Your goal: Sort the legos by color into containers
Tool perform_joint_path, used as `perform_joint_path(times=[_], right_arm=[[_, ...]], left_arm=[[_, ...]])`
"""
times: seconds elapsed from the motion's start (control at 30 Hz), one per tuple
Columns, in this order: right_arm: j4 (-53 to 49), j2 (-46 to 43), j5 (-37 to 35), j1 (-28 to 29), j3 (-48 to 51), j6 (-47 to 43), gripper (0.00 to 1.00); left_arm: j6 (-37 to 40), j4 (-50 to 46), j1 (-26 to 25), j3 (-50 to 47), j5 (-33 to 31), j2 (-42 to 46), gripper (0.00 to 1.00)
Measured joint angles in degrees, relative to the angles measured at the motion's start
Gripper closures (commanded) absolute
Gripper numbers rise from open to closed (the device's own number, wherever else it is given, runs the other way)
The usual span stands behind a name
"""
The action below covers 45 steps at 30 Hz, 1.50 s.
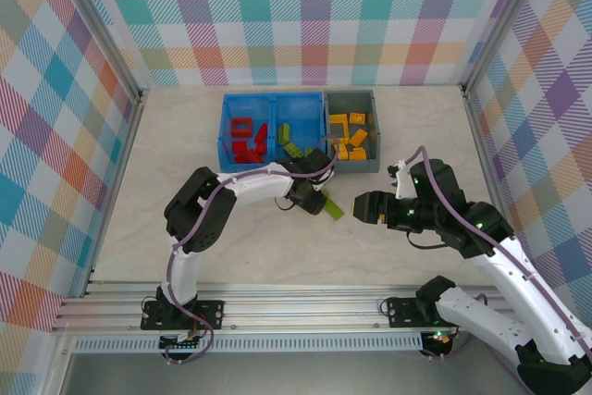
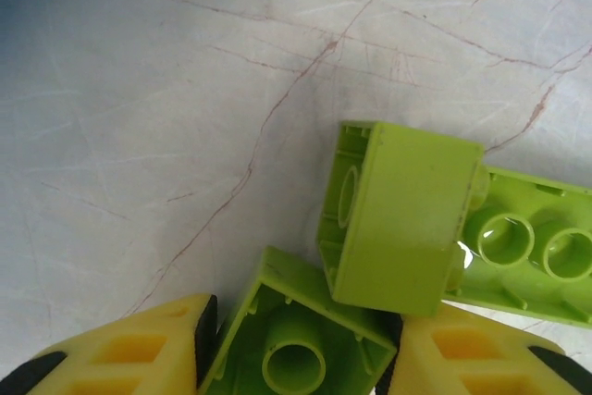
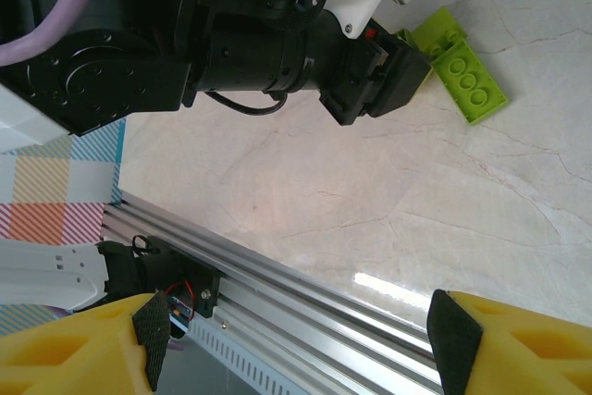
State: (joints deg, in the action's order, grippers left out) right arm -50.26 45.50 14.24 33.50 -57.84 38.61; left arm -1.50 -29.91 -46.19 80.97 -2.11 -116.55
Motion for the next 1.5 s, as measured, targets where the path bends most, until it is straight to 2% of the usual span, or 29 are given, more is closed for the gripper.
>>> perform_joint_path(times=[0.13, 0.3, 0.4, 0.5, 0.6, 0.73, 0.97, 1.13, 1.27, 1.5], right_arm=[[0.42, 0.22, 0.68, 0.00, 0.00, -0.07, 0.25], [0.79, 1.92, 1.51, 0.42, -0.26, -1.20, 0.27], [1.01, 4.96, 0.85, 2.54, -1.77, -2.73, 0.27], [1.99, 8.81, -1.70, 6.91, -4.15, -4.17, 0.28], [5.18, 12.15, -5.90, 11.41, -4.98, -5.29, 0.29], [9.29, 15.65, -12.28, 15.32, -4.98, -6.05, 0.31], [13.38, 18.71, -17.55, 15.72, -4.98, -5.33, 0.31], [14.23, 18.29, -18.40, 15.72, -4.76, -4.57, 0.31], [14.25, 17.99, -18.67, 15.72, -3.93, -3.85, 0.28], [13.64, 18.18, -20.00, 15.72, -2.84, -3.56, 0.25]], left_arm=[[-0.61, 0.44, 0.02, -1.75, -0.92, 1.44, 0.60], [-2.14, -1.62, 0.63, -4.09, -2.36, 8.76, 0.60], [-3.13, -3.23, 2.95, -2.34, -2.08, 13.53, 0.60], [-3.85, -4.96, 7.50, 3.63, -1.44, 14.51, 0.61], [-4.42, -6.54, 11.65, 11.78, -0.90, 11.98, 0.62], [-6.43, -7.26, 15.52, 23.19, -0.02, 3.61, 0.63], [-10.51, -9.97, 17.51, 37.38, 0.74, -14.01, 0.63], [-12.46, -13.60, 17.51, 47.39, 2.29, -23.02, 0.57], [-13.73, -15.15, 17.53, 49.68, 3.13, -24.81, 0.41], [-14.64, -16.74, 17.40, 49.72, 4.17, -24.39, 0.36]])
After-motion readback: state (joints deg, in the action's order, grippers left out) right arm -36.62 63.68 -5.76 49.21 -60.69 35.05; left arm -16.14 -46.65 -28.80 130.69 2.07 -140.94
